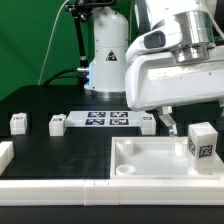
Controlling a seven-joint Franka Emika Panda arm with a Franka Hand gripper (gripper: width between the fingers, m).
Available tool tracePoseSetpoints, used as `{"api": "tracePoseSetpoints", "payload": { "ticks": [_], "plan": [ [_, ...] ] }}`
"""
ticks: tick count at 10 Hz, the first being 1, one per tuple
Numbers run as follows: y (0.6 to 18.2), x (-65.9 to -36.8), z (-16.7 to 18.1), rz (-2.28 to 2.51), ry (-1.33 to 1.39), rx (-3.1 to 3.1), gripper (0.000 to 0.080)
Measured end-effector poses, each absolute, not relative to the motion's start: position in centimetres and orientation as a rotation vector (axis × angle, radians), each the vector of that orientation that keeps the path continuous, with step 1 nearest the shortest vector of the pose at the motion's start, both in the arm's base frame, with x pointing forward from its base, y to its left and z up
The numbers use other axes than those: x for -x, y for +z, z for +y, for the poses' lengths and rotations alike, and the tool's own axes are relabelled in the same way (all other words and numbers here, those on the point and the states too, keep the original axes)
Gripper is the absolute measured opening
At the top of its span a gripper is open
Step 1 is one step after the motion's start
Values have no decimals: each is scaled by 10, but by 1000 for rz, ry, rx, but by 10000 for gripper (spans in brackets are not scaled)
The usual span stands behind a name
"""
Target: Assemble one leg
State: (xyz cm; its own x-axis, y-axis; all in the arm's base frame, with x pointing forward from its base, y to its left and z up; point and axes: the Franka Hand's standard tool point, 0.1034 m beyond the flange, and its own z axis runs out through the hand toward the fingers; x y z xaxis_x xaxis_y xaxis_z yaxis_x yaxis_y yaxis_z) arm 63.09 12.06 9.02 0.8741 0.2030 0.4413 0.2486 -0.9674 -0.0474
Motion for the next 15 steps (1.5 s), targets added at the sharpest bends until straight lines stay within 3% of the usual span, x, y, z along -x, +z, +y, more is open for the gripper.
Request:
{"api": "tracePoseSetpoints", "payload": {
  "ticks": [4, 7, 12, 15],
  "plan": [
    [86, -619, 126, -294, -163, 2967, 649],
    [85, -617, 120, -338, 37, 2978, 649],
    [81, -632, 112, -343, -5, 2980, 649],
    [87, -644, 114, -355, -24, 2975, 649]
  ]
}}
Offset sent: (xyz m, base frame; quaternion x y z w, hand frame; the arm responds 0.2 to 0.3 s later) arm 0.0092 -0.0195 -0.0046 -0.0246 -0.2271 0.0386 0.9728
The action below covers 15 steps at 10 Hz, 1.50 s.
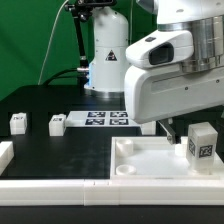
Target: Assemble one leg
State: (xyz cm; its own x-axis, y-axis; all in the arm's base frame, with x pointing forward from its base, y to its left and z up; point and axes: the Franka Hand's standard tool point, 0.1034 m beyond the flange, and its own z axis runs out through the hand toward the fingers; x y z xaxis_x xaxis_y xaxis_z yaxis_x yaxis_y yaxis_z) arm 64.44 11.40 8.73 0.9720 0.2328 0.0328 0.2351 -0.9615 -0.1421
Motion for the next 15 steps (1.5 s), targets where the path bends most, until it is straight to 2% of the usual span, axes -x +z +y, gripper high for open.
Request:
{"api": "tracePoseSetpoints", "payload": {
  "ticks": [4, 5, 6, 7, 9, 15],
  "plan": [
    [82, -642, 116, -356, -23, 2975, 640],
    [82, -642, 116, -356, -23, 2975, 457],
    [82, -642, 116, -356, -23, 2975, 457],
    [82, -642, 116, -345, -22, 2977, 289],
    [82, -642, 116, -276, -17, 2983, 290],
    [81, -638, 112, 830, -62, 2893, 291]
  ]
}}
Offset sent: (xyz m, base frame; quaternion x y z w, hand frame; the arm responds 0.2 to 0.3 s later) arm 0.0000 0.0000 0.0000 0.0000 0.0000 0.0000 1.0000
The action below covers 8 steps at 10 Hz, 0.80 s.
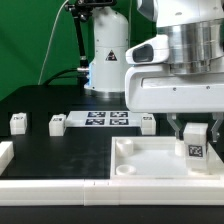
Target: Assemble one leg
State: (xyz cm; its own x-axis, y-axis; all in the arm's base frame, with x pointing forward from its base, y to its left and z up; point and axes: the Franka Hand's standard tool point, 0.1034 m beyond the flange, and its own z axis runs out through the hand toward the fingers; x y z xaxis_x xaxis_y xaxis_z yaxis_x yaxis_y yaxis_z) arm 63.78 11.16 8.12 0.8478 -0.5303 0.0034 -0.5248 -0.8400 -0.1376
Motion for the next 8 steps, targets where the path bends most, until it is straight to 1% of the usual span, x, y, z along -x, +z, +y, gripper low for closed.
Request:
{"api": "tracePoseSetpoints", "payload": {
  "ticks": [2, 6, 8],
  "plan": [
    [81, -637, 112, 1182, -54, 2773, 291],
    [80, -635, 113, 1635, -23, 2545, 292],
    [80, -633, 120, 1816, -5, 2421, 292]
  ]
}}
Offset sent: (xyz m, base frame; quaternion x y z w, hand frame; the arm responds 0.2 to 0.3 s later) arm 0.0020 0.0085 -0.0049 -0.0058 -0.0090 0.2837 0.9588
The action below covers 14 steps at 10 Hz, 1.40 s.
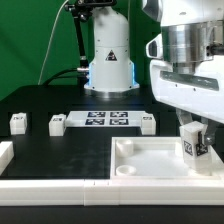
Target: Assemble one leg
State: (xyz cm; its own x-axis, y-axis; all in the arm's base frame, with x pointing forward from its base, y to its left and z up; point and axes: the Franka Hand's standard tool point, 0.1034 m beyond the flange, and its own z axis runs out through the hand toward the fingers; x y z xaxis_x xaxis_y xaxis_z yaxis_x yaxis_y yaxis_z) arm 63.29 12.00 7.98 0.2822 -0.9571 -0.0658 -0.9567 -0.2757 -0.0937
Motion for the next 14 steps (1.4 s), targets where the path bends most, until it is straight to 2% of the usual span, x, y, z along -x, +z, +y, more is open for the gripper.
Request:
{"api": "tracePoseSetpoints", "payload": {
  "ticks": [3, 4, 5, 6, 7, 14],
  "plan": [
    [79, -632, 124, 1922, 19, 2323, 292],
    [79, -632, 124, 1871, 16, 2365, 402],
    [78, -632, 124, 1809, 12, 2414, 557],
    [78, -632, 124, 1649, -1, 2528, 557],
    [78, -632, 123, 1470, -14, 2636, 634],
    [79, -633, 121, 464, -85, 2994, 649]
  ]
}}
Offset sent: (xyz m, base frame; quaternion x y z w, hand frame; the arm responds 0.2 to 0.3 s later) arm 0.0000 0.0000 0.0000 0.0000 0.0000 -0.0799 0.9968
